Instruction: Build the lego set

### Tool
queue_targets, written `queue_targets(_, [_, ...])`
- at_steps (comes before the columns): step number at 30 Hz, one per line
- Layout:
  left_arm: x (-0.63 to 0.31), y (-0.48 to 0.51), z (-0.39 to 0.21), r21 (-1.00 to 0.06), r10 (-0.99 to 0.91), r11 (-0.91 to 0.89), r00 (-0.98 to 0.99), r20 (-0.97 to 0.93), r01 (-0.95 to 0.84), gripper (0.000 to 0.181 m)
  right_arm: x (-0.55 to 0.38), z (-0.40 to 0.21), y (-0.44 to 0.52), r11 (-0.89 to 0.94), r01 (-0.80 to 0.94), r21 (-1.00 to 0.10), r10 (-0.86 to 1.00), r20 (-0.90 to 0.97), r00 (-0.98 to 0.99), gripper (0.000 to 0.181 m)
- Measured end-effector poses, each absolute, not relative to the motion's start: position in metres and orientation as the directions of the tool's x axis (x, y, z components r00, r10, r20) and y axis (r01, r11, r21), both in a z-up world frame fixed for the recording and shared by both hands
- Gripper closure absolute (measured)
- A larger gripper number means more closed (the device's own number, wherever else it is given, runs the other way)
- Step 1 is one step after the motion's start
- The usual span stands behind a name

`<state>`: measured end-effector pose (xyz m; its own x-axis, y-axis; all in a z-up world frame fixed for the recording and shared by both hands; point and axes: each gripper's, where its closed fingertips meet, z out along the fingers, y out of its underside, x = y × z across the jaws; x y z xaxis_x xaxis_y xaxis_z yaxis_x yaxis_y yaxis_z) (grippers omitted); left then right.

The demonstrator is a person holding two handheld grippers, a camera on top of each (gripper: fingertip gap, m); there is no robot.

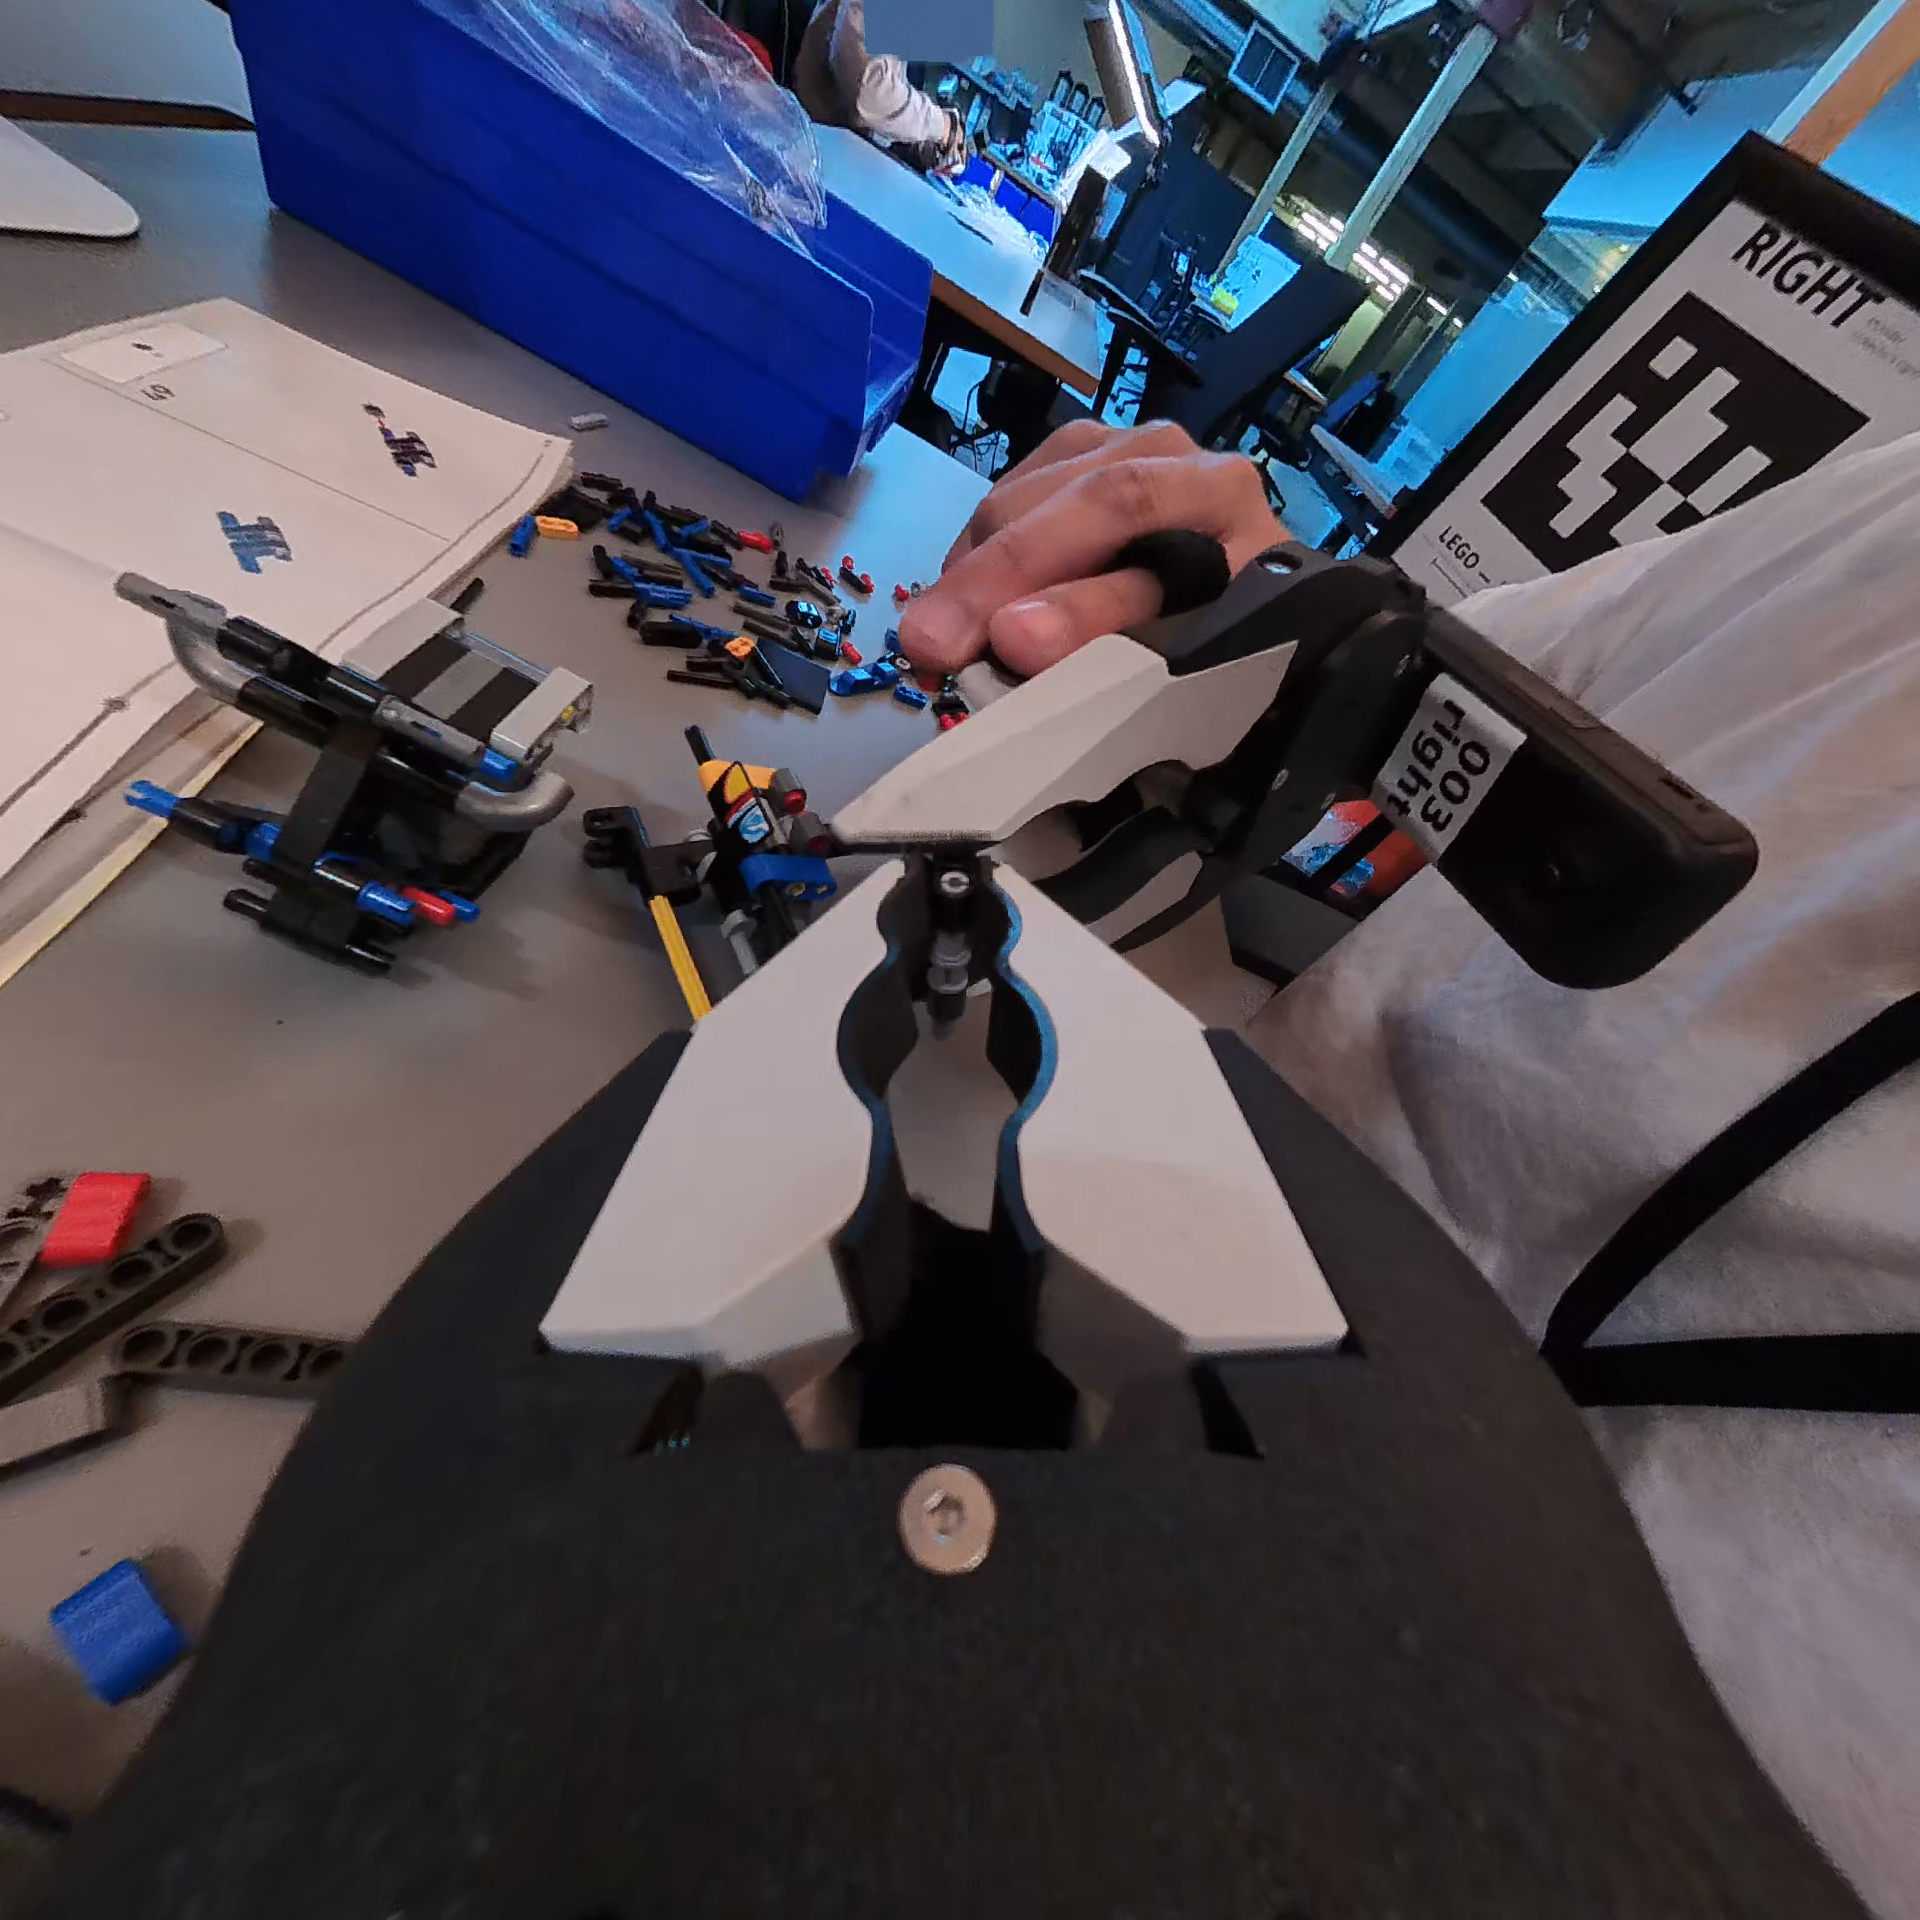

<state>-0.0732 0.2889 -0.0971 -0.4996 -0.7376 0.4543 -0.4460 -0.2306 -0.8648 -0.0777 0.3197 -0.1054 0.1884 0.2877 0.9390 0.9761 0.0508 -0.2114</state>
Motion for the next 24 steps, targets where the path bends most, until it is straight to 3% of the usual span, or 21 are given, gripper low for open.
queue_targets(8, [-0.070,0.295,-0.104,-0.843,-0.743,-0.257,-0.461,0.485,-0.472,0.176,-0.072,-0.113,0.325,0.015,0.973,-0.230,0.298,0.930,0.215,0.148])
queue_targets(11, [-0.071,0.297,-0.110,-0.858,-0.773,-0.197,-0.463,0.434,-0.474,0.166,-0.063,-0.112,0.329,-0.024,0.970,-0.241,0.281,0.930,0.238,0.148])
queue_targets(18, [-0.069,0.297,-0.109,-0.864,-0.759,-0.217,-0.479,0.442,-0.454,0.175,-0.063,-0.108,0.328,-0.020,0.938,-0.345,0.291,0.896,0.336,0.148])
queue_targets(21, [-0.072,0.294,-0.109,-0.908,-0.792,-0.093,-0.522,0.317,-0.410,0.176,-0.070,-0.110,0.321,0.011,0.889,-0.458,0.383,0.823,0.420,0.146])
queue_targets(24, [-0.074,0.297,-0.104,-0.961,-0.837,0.118,-0.546,0.039,-0.249,0.176,-0.079,-0.100,0.309,0.004,0.730,-0.683,0.534,0.619,0.576,0.135])
